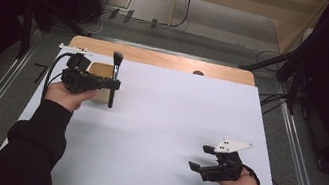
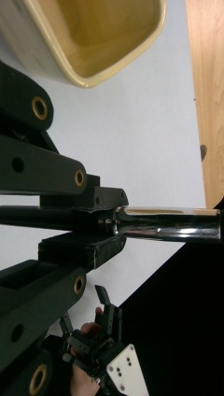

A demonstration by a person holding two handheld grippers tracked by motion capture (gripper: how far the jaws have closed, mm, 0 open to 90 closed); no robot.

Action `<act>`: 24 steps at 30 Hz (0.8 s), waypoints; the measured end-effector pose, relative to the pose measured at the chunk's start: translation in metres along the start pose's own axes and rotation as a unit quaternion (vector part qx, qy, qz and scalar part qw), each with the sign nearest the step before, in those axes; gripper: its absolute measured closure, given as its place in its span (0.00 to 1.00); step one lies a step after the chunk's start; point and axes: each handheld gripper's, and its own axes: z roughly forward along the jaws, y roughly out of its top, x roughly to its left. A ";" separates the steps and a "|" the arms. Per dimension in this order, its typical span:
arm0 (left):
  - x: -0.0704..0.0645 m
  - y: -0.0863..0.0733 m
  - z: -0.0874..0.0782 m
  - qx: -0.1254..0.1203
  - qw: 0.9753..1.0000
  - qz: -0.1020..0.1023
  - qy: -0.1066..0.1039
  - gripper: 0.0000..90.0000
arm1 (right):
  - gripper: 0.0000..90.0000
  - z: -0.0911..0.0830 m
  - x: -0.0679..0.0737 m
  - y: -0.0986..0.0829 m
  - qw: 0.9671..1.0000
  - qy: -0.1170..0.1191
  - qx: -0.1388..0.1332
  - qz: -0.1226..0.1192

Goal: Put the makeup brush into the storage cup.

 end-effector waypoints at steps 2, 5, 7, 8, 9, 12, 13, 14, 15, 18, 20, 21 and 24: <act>0.001 0.002 0.000 -0.003 1.000 0.002 0.003 0.88 | 0.22 0.000 0.000 0.000 1.000 0.001 -0.001 0.000; 0.003 0.005 -0.001 -0.009 1.000 0.004 0.007 0.88 | 0.22 0.000 0.000 0.000 1.000 0.002 -0.001 -0.002; 0.006 0.009 -0.001 -0.015 1.000 0.002 0.008 0.88 | 0.22 0.001 0.000 0.000 1.000 0.002 0.000 -0.002; 0.008 0.011 0.000 -0.014 1.000 0.002 0.008 0.88 | 0.22 0.001 0.000 0.000 1.000 0.002 0.000 -0.002; 0.008 0.012 0.000 -0.014 1.000 0.001 0.011 0.88 | 0.22 0.001 0.000 0.000 1.000 0.002 0.000 -0.003; 0.010 0.017 0.000 -0.013 1.000 0.001 0.014 0.88 | 0.22 0.000 0.000 0.000 1.000 0.002 0.000 -0.002; 0.012 0.019 0.000 -0.013 1.000 -0.001 0.013 0.88 | 0.22 0.000 0.000 0.000 1.000 0.002 0.000 -0.002; 0.013 0.021 0.000 -0.013 1.000 -0.001 0.016 0.88 | 0.22 0.001 0.000 0.001 1.000 0.004 -0.001 -0.002; 0.013 0.021 0.000 -0.013 1.000 -0.001 0.016 0.88 | 0.22 0.001 0.000 0.001 1.000 0.004 0.000 -0.001; 0.017 0.031 -0.002 -0.015 1.000 -0.004 0.024 0.88 | 0.22 0.001 0.000 0.001 1.000 0.004 -0.001 -0.002; 0.018 0.034 -0.003 -0.016 0.999 -0.002 0.031 0.88 | 0.22 0.001 0.000 0.001 1.000 0.005 -0.002 -0.002; 0.019 0.037 -0.003 -0.015 0.999 0.000 0.035 0.88 | 0.22 0.001 0.000 0.001 1.000 0.005 -0.002 -0.002; 0.021 0.042 -0.006 -0.023 0.999 0.003 0.044 0.88 | 0.22 0.001 0.000 0.001 1.000 0.005 -0.002 -0.003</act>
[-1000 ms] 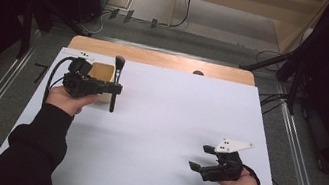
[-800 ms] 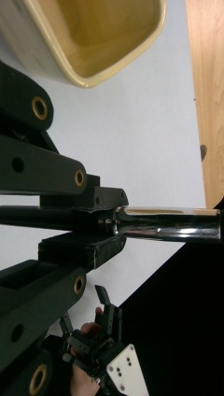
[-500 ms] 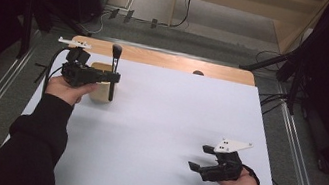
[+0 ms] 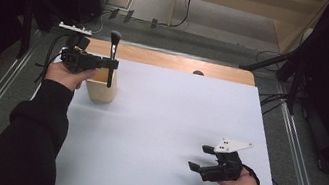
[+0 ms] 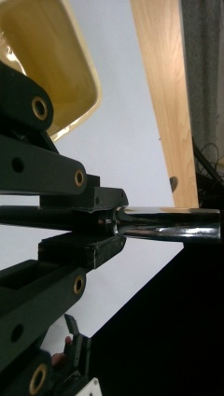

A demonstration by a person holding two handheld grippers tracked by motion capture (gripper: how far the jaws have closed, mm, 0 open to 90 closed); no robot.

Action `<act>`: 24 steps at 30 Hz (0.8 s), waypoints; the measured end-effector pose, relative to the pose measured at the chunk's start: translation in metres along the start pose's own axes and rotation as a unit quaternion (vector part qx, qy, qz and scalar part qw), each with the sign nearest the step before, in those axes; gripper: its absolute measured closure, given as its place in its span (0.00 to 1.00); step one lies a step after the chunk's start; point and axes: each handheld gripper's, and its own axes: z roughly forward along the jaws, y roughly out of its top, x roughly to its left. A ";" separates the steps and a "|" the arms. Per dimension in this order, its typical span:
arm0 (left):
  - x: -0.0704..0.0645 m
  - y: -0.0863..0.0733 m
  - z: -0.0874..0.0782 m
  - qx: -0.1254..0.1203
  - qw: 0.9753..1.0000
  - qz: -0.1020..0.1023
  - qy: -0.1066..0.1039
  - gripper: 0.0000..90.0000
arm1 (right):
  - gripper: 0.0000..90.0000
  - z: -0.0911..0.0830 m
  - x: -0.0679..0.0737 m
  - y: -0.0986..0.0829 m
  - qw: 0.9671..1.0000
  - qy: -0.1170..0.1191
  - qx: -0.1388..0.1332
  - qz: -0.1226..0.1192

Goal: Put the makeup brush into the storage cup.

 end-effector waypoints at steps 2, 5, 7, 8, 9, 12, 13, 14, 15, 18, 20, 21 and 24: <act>0.002 0.003 -0.001 -0.001 1.000 0.001 0.008 0.88 | 0.22 0.000 0.000 0.000 1.000 0.001 0.001 0.001; 0.004 0.005 -0.002 -0.005 1.000 0.002 0.016 0.88 | 0.22 0.000 0.001 0.000 1.000 0.001 0.001 0.000; 0.008 0.007 -0.004 -0.016 0.999 0.002 0.029 0.88 | 0.22 0.000 0.001 0.000 1.000 0.001 0.001 0.001; 0.010 0.007 -0.004 -0.017 0.999 0.002 0.031 0.88 | 0.22 0.000 0.001 0.000 1.000 0.001 0.000 0.002; 0.010 0.007 -0.004 -0.017 0.999 0.002 0.031 0.88 | 0.22 0.000 0.001 0.000 1.000 0.001 0.000 0.002; 0.017 0.008 -0.003 -0.025 0.998 0.003 0.052 0.88 | 0.22 0.000 0.001 0.000 1.000 0.001 0.001 0.002; 0.018 0.008 -0.003 -0.025 0.998 0.004 0.054 0.88 | 0.22 0.000 0.001 0.000 1.000 0.001 0.001 0.001; 0.019 0.009 -0.003 -0.026 0.998 0.003 0.059 0.88 | 0.22 0.000 0.001 0.000 1.000 0.002 0.001 0.001; 0.021 0.009 -0.002 -0.028 0.998 0.005 0.064 0.88 | 0.22 0.000 0.001 0.000 1.000 0.002 0.000 0.002; 0.025 0.009 -0.001 -0.034 0.997 0.004 0.073 0.88 | 0.22 0.000 0.000 0.000 1.000 0.002 -0.001 0.001; 0.027 0.008 0.000 -0.035 0.996 0.005 0.077 0.88 | 0.22 0.000 0.000 0.000 1.000 0.001 -0.001 0.001; 0.029 0.008 0.000 -0.034 0.996 0.006 0.082 0.88 | 0.22 0.000 0.000 0.000 1.000 0.001 -0.001 0.002; 0.034 0.007 0.002 -0.034 0.995 0.003 0.091 0.88 | 0.22 0.000 0.001 0.000 1.000 0.002 -0.001 0.001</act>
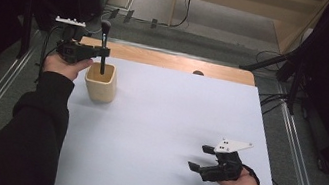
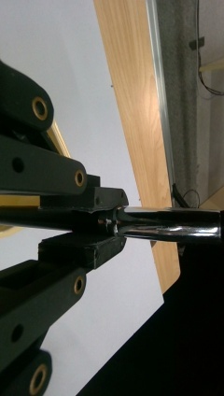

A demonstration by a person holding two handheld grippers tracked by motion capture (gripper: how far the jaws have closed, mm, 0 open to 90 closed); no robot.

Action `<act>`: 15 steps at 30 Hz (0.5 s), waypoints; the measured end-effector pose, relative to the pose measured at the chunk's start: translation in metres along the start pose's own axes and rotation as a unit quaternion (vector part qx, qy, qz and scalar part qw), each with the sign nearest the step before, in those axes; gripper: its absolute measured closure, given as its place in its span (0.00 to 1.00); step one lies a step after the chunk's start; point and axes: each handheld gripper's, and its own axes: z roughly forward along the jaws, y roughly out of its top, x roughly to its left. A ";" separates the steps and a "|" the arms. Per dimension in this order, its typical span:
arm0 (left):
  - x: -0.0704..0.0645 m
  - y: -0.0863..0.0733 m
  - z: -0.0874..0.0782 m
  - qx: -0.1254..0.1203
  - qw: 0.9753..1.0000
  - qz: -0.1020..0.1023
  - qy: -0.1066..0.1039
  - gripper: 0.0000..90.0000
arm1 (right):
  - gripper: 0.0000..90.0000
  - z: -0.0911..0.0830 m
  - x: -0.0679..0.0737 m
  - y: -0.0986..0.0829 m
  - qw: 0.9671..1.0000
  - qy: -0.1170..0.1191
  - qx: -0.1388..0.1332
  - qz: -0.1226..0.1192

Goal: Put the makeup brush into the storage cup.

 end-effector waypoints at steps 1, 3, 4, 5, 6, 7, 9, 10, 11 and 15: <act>0.000 0.000 0.000 0.000 1.000 0.000 0.000 0.88 | 0.22 0.000 0.000 0.000 1.000 0.000 0.000 0.000; 0.002 0.000 0.001 -0.003 1.000 -0.002 0.003 0.88 | 0.22 0.000 0.000 0.000 1.000 0.001 0.001 -0.001; 0.003 -0.001 0.002 -0.003 1.000 0.002 0.007 0.88 | 0.22 0.001 0.000 0.000 1.000 0.000 0.003 -0.001; 0.003 -0.001 0.002 -0.002 1.000 0.003 0.009 0.88 | 0.22 0.001 0.001 0.000 1.000 0.001 0.003 -0.001; 0.004 -0.001 0.003 -0.002 1.000 0.002 0.009 0.88 | 0.22 0.001 0.001 0.000 1.000 0.002 0.003 -0.002; 0.004 -0.001 0.003 -0.002 1.000 0.002 0.009 0.88 | 0.22 0.001 0.001 0.000 1.000 0.002 0.003 -0.002; 0.006 -0.002 0.006 -0.001 1.000 -0.002 0.011 0.88 | 0.22 0.001 0.001 0.000 1.000 0.002 0.002 -0.002; 0.006 -0.002 0.007 0.000 1.000 -0.002 0.012 0.88 | 0.22 0.000 0.001 0.000 1.000 0.002 0.003 -0.001; 0.006 -0.002 0.007 -0.001 1.000 -0.001 0.013 0.88 | 0.22 0.000 0.001 0.000 1.000 0.002 0.003 -0.001; 0.007 -0.003 0.010 -0.001 1.000 0.000 0.012 0.88 | 0.22 0.001 0.001 0.000 1.000 0.002 0.002 -0.002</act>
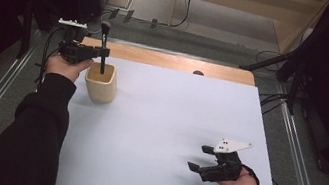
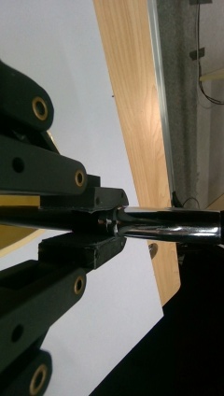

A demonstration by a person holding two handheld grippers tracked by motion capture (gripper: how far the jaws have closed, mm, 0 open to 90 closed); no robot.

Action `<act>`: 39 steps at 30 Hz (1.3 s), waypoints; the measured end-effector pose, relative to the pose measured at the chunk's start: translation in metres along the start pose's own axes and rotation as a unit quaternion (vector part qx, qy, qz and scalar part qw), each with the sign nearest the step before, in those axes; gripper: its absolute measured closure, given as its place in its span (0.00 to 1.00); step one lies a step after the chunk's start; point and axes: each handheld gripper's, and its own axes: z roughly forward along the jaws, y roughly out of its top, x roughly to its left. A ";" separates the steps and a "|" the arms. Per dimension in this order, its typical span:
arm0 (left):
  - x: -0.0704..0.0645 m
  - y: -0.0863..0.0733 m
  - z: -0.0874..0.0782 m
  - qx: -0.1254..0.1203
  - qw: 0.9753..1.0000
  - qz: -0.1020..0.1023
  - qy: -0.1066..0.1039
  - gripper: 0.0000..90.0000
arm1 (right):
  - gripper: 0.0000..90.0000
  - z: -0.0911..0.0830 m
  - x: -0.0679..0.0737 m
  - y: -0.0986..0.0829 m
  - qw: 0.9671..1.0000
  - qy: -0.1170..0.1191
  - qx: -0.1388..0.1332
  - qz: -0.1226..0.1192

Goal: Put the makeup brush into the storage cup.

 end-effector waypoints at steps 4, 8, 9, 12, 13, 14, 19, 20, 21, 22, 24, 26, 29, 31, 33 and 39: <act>0.002 -0.004 0.004 -0.005 1.000 -0.007 -0.001 0.88 | 0.22 0.000 0.000 0.000 1.000 0.001 0.000 0.001; 0.004 -0.008 0.006 -0.002 1.000 -0.003 0.004 0.88 | 0.22 0.001 0.000 0.000 1.000 0.002 -0.001 -0.001; 0.004 -0.009 0.006 0.000 1.000 -0.002 0.004 0.88 | 0.22 0.000 0.001 0.000 1.000 0.001 0.000 0.000; 0.006 -0.011 0.006 0.000 1.000 -0.008 0.003 0.88 | 0.22 0.000 0.001 0.000 1.000 0.001 0.000 0.001; 0.008 -0.013 0.006 0.003 1.000 -0.007 0.005 0.88 | 0.22 0.000 0.000 0.000 1.000 0.001 -0.001 -0.001; 0.008 -0.014 0.006 0.006 1.000 -0.005 0.009 0.88 | 0.22 0.000 0.000 0.000 1.000 0.001 -0.002 0.000; 0.007 -0.016 0.006 0.000 1.000 -0.005 0.013 0.88 | 0.22 0.000 0.000 0.000 1.000 0.001 -0.001 0.000; 0.007 -0.017 0.007 0.002 1.000 -0.008 0.011 0.88 | 0.22 0.000 0.000 0.000 1.000 0.001 -0.001 0.000; 0.007 -0.018 0.008 0.004 1.000 -0.010 0.009 0.88 | 0.22 0.000 0.000 0.000 1.000 0.002 -0.003 0.003; 0.007 -0.018 0.008 0.004 1.000 -0.010 0.009 0.88 | 0.22 -0.001 -0.001 0.000 1.000 0.004 -0.008 0.008; 0.006 -0.018 0.007 0.001 1.000 -0.007 0.006 0.88 | 0.22 -0.002 -0.003 0.000 1.000 0.002 -0.013 0.016; 0.004 -0.019 0.007 0.004 1.000 0.001 0.008 0.88 | 0.22 -0.002 -0.005 0.000 1.000 0.001 -0.016 0.023; 0.006 -0.024 0.007 0.004 1.000 -0.005 0.009 0.88 | 0.22 -0.001 -0.005 0.000 1.000 -0.001 -0.010 0.020; 0.006 -0.025 0.009 0.009 1.000 -0.003 0.010 0.88 | 0.22 0.000 -0.004 0.001 1.000 0.003 -0.014 0.018; 0.004 -0.027 0.011 0.014 1.000 0.001 0.010 0.88 | 0.22 0.000 -0.003 0.001 1.000 0.004 -0.011 0.014; 0.000 -0.028 0.014 0.020 1.000 0.007 0.011 0.88 | 0.22 -0.001 -0.003 0.001 1.000 0.003 -0.012 0.014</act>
